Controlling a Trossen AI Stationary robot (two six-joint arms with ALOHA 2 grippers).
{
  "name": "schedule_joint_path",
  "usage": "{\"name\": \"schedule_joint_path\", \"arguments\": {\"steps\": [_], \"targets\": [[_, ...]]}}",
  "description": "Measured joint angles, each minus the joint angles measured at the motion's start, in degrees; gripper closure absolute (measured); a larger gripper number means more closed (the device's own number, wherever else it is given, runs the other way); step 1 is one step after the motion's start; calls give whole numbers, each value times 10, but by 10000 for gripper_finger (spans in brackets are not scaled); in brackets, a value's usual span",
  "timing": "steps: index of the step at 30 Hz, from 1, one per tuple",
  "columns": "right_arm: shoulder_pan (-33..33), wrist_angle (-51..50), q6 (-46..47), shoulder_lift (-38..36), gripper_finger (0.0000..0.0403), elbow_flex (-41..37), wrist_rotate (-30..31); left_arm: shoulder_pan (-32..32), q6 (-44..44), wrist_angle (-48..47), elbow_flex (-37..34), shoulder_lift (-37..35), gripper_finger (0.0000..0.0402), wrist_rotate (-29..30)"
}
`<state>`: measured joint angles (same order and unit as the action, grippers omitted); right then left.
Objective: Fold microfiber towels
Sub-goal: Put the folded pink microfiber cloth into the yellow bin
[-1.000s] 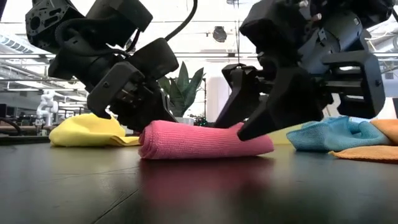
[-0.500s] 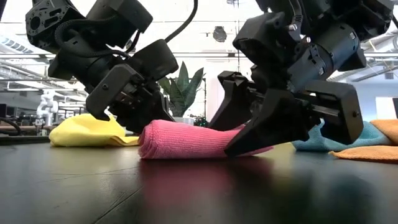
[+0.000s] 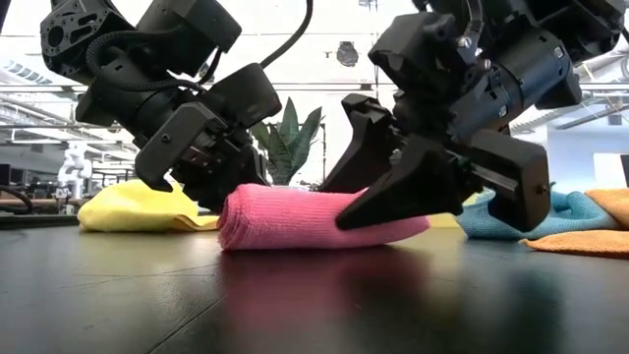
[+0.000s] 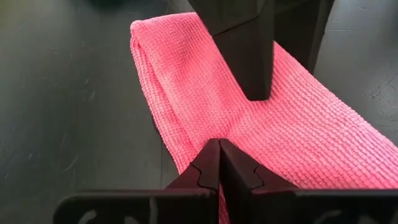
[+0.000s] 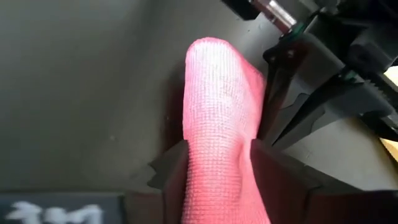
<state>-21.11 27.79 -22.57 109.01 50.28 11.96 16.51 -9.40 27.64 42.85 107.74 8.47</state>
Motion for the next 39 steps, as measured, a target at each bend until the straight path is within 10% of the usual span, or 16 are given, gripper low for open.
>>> {"name": "schedule_joint_path", "arguments": {"steps": [18, 29, 39], "targets": [[5, 4, 11, 0, 392, 0, -16, 0, 9, -18, 0, -16, 392, 1], [4, -79, 54, -136, 398, 0, -9, 13, -9, -242, 0, -151, 393, 126], [68, -361, 18, -371, 399, 0, 200, 50, -34, -260, -1, -151, 397, 175]]}}
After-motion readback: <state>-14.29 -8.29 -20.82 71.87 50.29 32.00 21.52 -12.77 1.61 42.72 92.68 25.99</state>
